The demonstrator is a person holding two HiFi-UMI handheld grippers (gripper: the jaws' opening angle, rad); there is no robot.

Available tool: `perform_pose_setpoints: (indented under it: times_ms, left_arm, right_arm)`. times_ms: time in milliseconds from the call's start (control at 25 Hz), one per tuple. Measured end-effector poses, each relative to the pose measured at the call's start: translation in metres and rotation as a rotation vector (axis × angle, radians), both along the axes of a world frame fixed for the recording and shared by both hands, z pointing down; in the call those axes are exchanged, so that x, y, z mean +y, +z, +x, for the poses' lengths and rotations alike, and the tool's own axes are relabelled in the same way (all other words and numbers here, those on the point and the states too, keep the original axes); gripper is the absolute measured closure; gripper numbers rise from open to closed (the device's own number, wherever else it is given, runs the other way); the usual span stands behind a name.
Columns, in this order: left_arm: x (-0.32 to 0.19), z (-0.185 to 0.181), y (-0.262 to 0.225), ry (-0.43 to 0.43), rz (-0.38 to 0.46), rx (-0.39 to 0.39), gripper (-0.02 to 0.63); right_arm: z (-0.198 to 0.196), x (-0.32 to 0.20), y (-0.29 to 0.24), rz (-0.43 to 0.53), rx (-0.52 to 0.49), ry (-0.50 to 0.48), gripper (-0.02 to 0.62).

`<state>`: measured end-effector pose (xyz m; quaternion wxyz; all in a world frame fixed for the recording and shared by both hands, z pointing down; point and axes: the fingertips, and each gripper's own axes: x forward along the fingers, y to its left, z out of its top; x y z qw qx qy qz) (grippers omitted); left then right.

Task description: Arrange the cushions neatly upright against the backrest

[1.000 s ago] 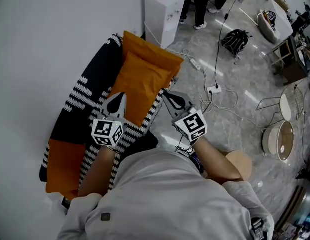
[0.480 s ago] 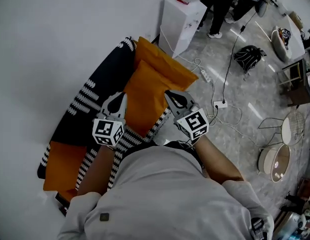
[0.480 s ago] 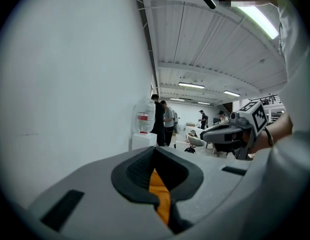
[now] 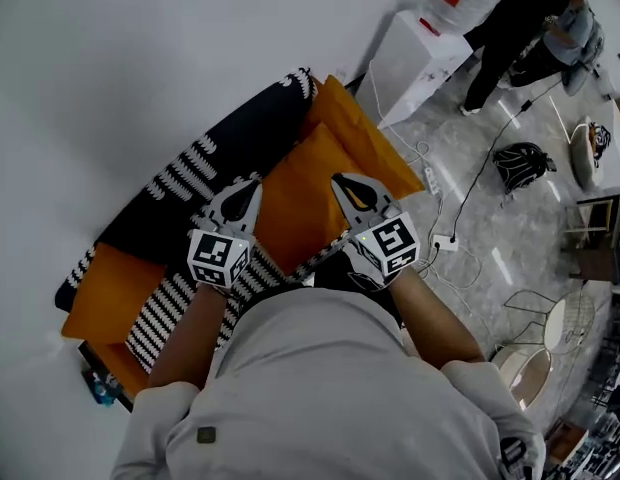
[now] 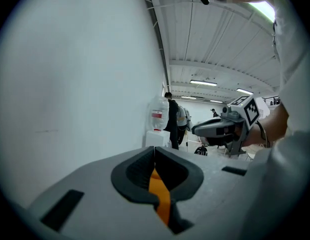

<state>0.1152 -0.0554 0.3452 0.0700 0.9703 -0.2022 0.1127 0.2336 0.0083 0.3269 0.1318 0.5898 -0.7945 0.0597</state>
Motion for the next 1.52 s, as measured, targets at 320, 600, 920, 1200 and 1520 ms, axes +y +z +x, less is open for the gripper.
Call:
perform_pose_setpoints:
  times_ms: [320,600,920,1200,1520]
  left_arm:
    - [-0.033,-0.023,0.023,-0.126,-0.053,-0.031,0.595]
    - [-0.059,-0.025,0.052,-0.184,-0.104,-0.074,0.594]
    - [-0.098,-0.016,0.11,-0.228,-0.16,-0.137,0.594]
    - [-0.12,-0.02,0.154,-0.241,-0.22,-0.179,0.56]
    - [-0.138,-0.01,0.213,-0.196,-0.291,-0.227,0.462]
  right_arm:
    - [-0.02,-0.062,0.015,-0.044,0.019,-0.175,0.566]
    - [-0.014,-0.105,0.047,-0.128,0.07,-0.309,0.565]
    - [-0.003,-0.153,0.101,-0.228,0.142,-0.477,0.563]
    - [-0.003,-0.185,0.157,-0.322,0.241,-0.633,0.486]
    - [0.004,-0.207,0.239,-0.519,0.315,-0.798,0.378]
